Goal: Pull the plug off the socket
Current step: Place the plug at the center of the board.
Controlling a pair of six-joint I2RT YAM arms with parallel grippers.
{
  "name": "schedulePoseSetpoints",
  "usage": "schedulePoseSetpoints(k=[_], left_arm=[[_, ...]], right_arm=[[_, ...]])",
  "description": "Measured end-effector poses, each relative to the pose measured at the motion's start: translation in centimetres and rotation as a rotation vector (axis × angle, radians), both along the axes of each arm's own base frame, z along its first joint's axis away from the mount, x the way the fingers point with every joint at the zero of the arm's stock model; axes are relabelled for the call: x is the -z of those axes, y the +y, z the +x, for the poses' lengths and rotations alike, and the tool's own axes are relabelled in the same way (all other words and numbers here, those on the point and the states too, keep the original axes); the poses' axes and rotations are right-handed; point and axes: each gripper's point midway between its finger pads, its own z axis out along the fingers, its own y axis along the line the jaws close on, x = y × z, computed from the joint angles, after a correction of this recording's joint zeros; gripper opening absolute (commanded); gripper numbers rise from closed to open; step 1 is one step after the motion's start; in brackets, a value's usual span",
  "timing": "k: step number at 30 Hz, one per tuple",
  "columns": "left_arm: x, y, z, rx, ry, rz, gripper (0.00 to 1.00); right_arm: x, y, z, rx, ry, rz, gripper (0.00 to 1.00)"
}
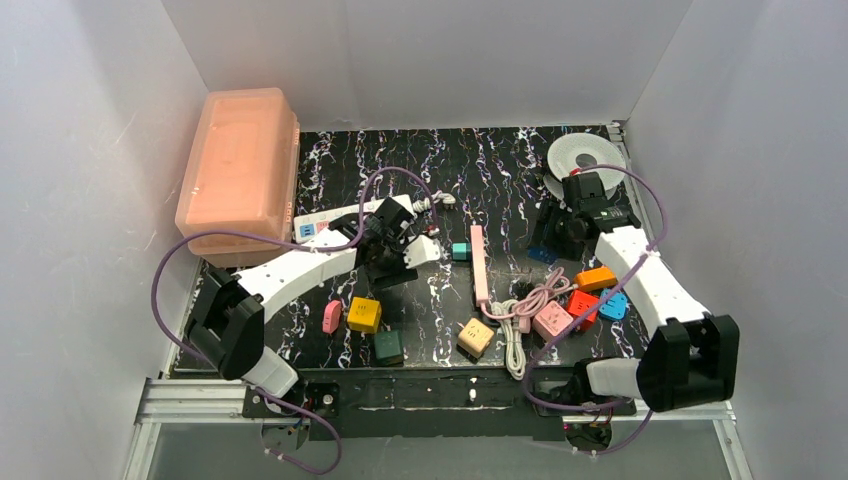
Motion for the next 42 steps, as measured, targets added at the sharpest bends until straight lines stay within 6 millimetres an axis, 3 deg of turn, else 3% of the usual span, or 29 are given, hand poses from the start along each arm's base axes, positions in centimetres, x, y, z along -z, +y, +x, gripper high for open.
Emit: schedulePoseSetpoints(k=[8,13,20,23,25,27,30,32,35,38,42], left_arm=[[2.9,2.6,1.1,-0.177,0.095,0.029,0.04],[4.7,3.4,1.0,-0.239,0.113,0.028,0.16],[6.9,3.5,1.0,-0.299,0.156,0.064,0.42],[6.8,3.3,1.3,-0.318,0.159,0.059,0.56],[6.9,3.2,1.2,-0.326,0.163,0.056,0.72],[6.9,3.2,1.1,-0.33,0.169,0.053,0.97],[6.8,2.9,0.6,-0.332,0.194,0.041,0.98],[6.0,2.5,0.2,-0.332,0.224,0.024,0.98],[2.8,1.4,0.1,-0.325,0.233,-0.045,0.98],[-2.7,0.0,0.3,-0.301,0.186,-0.163,0.98],[-9.7,-0.7,-0.2,-0.265,0.118,-0.302,0.98]], right_arm=[[3.4,-3.3,3.8,0.141,0.088,-0.123,0.01],[4.0,-4.5,6.3,0.194,0.084,-0.168,0.01],[6.4,-7.0,7.3,0.281,0.141,-0.234,0.01],[7.6,-7.3,7.5,0.295,0.173,-0.251,0.01],[8.3,-7.3,7.5,0.301,0.191,-0.257,0.01],[8.7,-7.3,7.6,0.303,0.204,-0.263,0.01],[9.2,-7.3,8.1,0.303,0.214,-0.269,0.03],[9.3,-7.4,8.4,0.305,0.214,-0.274,0.11],[9.4,-7.7,8.5,0.31,0.214,-0.291,0.34],[9.4,-7.9,8.5,0.314,0.212,-0.307,0.51],[9.5,-8.1,8.5,0.318,0.211,-0.315,0.65]])
